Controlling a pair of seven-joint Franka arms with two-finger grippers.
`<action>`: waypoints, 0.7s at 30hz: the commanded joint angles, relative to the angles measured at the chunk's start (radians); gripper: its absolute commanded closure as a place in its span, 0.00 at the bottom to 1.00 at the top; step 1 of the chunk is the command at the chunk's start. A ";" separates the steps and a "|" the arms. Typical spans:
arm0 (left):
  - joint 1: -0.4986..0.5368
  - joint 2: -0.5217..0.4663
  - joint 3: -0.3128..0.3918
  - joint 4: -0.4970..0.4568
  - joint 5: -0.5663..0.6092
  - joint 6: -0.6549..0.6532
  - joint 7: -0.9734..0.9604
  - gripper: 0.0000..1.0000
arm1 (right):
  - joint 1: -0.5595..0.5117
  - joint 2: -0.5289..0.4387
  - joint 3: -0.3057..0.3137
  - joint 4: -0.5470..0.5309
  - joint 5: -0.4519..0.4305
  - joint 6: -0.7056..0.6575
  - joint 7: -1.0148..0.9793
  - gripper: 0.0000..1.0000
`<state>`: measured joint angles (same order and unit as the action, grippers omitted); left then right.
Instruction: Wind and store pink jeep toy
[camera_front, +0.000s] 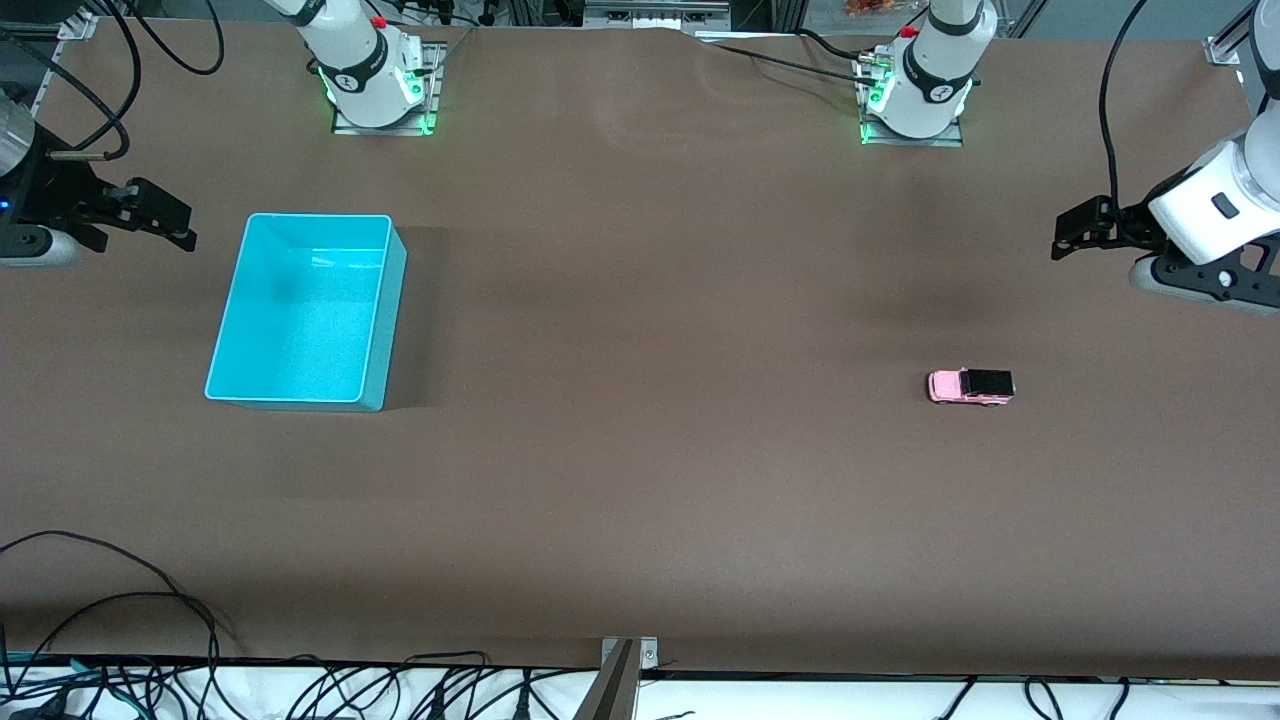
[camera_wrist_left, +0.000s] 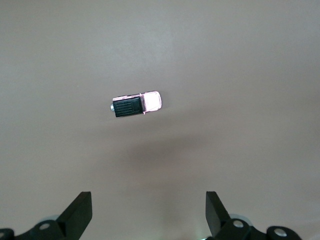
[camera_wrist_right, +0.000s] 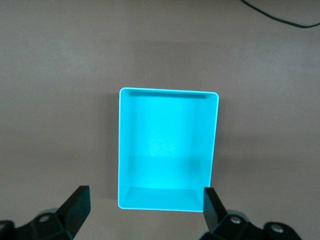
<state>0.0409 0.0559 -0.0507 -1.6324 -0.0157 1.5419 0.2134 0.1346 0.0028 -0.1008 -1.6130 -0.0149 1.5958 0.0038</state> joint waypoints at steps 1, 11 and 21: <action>0.013 0.050 0.000 0.022 -0.012 -0.011 0.084 0.00 | 0.000 -0.010 0.000 0.001 -0.007 -0.011 -0.008 0.00; 0.056 0.189 0.002 0.019 -0.009 0.119 0.323 0.00 | 0.000 -0.010 0.000 0.001 -0.007 -0.011 -0.008 0.00; 0.062 0.278 -0.001 -0.026 0.075 0.289 0.636 0.00 | 0.000 -0.010 0.000 0.001 -0.007 -0.013 -0.008 0.00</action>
<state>0.1035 0.3104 -0.0456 -1.6473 0.0081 1.7777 0.7145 0.1346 0.0028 -0.1008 -1.6129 -0.0149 1.5958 0.0038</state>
